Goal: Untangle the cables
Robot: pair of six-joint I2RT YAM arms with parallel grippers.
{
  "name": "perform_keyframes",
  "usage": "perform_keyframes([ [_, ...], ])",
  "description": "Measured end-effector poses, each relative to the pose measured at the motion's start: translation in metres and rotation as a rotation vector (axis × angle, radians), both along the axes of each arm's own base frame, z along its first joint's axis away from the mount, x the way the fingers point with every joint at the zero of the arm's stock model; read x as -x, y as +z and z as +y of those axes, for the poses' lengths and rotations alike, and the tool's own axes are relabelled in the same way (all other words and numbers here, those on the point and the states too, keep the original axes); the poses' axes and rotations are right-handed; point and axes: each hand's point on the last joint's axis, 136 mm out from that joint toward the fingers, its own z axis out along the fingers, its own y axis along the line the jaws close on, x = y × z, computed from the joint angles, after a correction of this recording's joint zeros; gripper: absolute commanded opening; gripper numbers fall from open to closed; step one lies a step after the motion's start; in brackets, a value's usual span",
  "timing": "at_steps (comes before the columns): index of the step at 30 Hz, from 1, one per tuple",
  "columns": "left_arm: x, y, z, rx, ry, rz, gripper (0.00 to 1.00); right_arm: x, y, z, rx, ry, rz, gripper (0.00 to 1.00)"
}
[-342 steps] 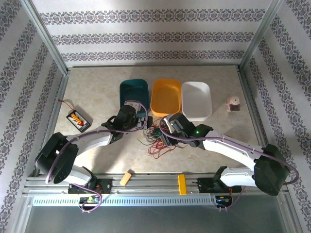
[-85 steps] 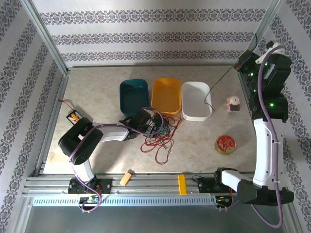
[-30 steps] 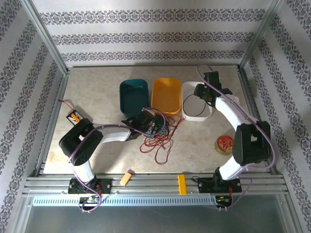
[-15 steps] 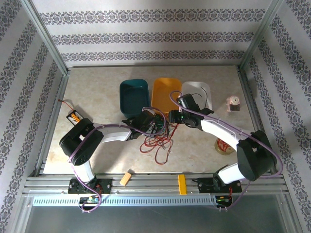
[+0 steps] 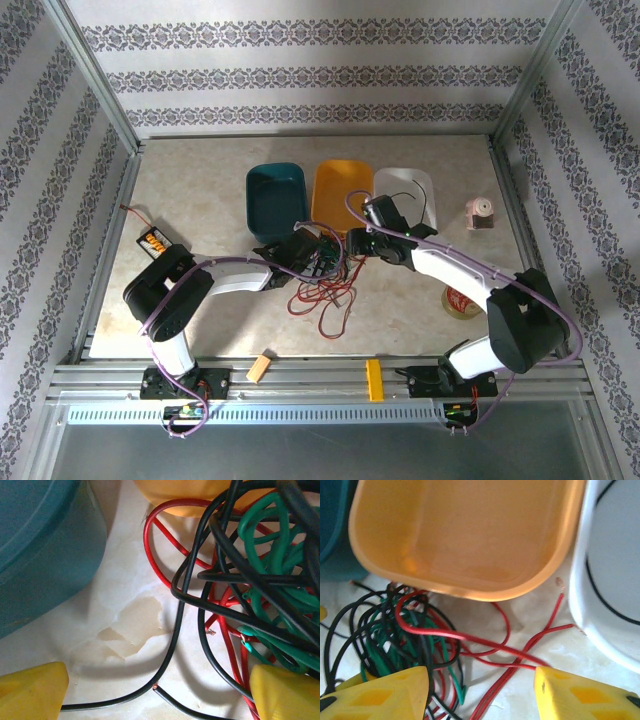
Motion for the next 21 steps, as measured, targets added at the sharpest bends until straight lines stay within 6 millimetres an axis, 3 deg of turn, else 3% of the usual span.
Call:
perform_keyframes([
  [8,-0.001,0.001,-0.001,-0.001,0.001,-0.003,0.94,0.024,-0.008,0.036,-0.018,0.157,0.038,0.50],
  [13,-0.001,0.002,-0.001,-0.004,0.001,-0.006,0.94,0.026,-0.022,0.035,-0.008,0.143,0.078,0.44],
  [21,-0.001,0.002,-0.002,-0.006,0.000,-0.007,0.94,0.010,-0.024,0.022,-0.046,0.042,0.089,0.31],
])
